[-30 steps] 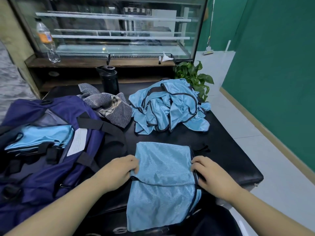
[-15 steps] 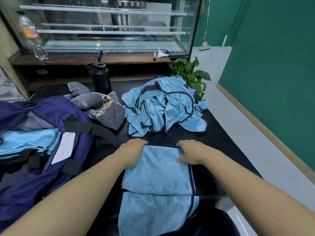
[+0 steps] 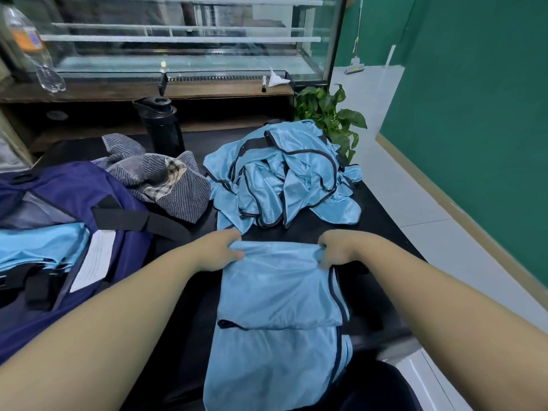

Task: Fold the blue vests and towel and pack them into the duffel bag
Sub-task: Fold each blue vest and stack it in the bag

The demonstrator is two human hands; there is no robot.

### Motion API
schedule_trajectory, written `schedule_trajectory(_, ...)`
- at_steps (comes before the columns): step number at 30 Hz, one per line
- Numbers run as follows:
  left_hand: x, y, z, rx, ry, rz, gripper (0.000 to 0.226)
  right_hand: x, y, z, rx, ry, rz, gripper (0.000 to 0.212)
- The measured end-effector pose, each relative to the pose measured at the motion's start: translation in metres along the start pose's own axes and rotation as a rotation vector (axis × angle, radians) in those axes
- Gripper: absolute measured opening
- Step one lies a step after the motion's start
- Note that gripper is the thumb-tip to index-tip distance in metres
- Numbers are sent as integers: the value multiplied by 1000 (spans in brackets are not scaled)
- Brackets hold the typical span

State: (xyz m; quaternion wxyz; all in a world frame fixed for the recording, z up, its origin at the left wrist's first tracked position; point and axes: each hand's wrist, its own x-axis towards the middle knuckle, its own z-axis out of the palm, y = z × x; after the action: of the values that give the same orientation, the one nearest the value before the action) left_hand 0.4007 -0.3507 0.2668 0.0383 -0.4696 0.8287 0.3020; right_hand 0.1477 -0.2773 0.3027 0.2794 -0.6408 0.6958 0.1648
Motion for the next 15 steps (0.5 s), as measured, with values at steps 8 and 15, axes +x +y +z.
schedule_trajectory(8,-8,12,-20,-114,484,-63,26,10,1,-7,178,493,-99,21)
schedule_trajectory(15,-52,21,-26,-246,701,60,19,-13,0,11,67,977,-336,24)
